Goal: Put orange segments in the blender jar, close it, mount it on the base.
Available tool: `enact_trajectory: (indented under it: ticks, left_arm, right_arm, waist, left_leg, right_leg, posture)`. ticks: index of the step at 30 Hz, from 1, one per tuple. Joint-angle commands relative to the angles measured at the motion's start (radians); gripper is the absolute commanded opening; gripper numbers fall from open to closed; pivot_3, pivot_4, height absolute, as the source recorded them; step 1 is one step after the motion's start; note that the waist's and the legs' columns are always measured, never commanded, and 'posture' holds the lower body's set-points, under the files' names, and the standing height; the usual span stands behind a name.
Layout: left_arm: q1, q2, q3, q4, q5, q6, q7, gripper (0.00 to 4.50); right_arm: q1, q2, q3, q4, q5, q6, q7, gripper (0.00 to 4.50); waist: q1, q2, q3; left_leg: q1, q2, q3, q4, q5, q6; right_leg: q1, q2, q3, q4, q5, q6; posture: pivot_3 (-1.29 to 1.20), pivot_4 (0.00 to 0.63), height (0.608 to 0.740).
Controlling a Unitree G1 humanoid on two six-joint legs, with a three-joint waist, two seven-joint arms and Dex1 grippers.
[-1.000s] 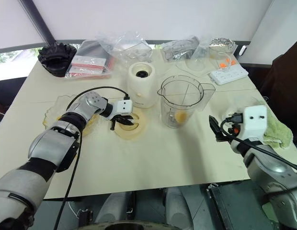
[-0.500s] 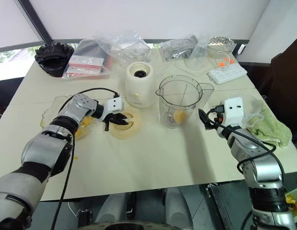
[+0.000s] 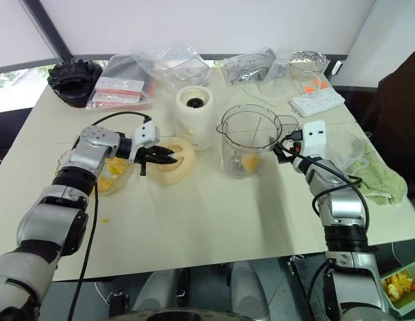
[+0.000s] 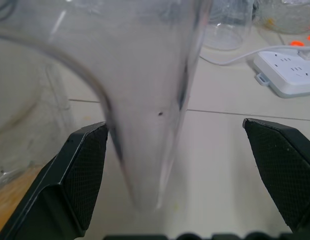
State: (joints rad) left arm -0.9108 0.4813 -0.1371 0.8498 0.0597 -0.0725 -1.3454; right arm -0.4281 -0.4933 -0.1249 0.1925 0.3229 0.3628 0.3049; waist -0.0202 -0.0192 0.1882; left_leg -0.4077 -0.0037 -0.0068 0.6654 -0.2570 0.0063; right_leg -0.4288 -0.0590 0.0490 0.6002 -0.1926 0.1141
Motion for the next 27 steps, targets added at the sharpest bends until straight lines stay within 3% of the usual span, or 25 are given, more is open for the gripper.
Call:
enact_trajectory:
  ticks: [1, 3, 8, 16, 20, 27]
  left_arm:
    - [0.027, 0.036, 0.035, -0.147, -0.051, 0.062, 0.014, 0.25]
    - [0.045, 0.053, 0.046, -0.209, -0.069, 0.097, 0.029, 0.25]
    - [0.041, 0.136, 0.097, -0.316, -0.141, 0.215, 0.029, 0.25]
    - [-0.193, 0.211, 0.126, -0.315, -0.209, 0.379, 0.009, 0.25]
    - [-0.388, 0.138, 0.112, -0.246, -0.243, 0.419, -0.014, 0.25]
    - [-0.431, 0.026, 0.058, -0.283, -0.276, 0.495, -0.055, 0.25]
  right_arm:
    - [-0.052, 0.016, -0.011, 0.041, -0.022, -0.054, 0.024, 4.24]
    - [-0.073, 0.026, -0.011, 0.075, -0.033, -0.07, 0.031, 3.63]
    - [-0.113, 0.048, -0.009, 0.114, -0.053, -0.087, 0.045, 1.01]
    - [-0.099, 0.109, 0.017, -0.028, -0.047, -0.019, 0.037, 1.01]
    - [-0.052, 0.2, 0.078, -0.185, -0.062, 0.049, -0.009, 1.01]
    - [-0.035, 0.282, 0.122, -0.227, -0.099, 0.071, -0.067, 1.01]
  waist:
    - [-0.002, 0.0, 0.0]
    - [-0.001, 0.0, 0.0]
    - [-0.001, 0.001, 0.001]
    - [0.001, 0.001, 0.001]
    - [0.001, 0.001, 0.002]
    - [-0.001, 0.003, 0.004]
  left_leg:
    - [0.0, 0.0, 0.0, 0.0, 0.0, 0.0]
    - [0.0, 0.0, 0.0, 0.0, 0.0, 0.0]
    - [0.0, 0.0, 0.0, 0.0, 0.0, 0.0]
    - [0.0, 0.0, -0.001, 0.001, 0.0, 0.0]
    - [-0.002, 0.0, -0.002, 0.0, 0.0, 0.0]
    - [-0.002, -0.001, -0.001, 0.0, 0.0, 0.0]
  right_leg:
    - [0.0, 0.0, 0.0, 0.0, 0.0, 0.0]
    - [0.0, 0.001, 0.0, 0.001, 0.0, 0.0]
    - [-0.001, 0.001, 0.0, 0.002, 0.0, 0.0]
    - [-0.001, 0.001, 0.0, 0.003, 0.0, 0.0]
    - [-0.003, 0.002, 0.0, 0.004, 0.0, 0.0]
    - [-0.008, 0.002, 0.001, 0.013, -0.001, 0.001]
  posture:
    - [0.0, 0.15, 0.74]
    - [0.0, 0.15, 0.74]
    - [0.0, 0.15, 0.74]
    - [0.0, 0.15, 0.74]
    - [0.0, 0.15, 0.74]
    - [0.0, 0.15, 0.74]
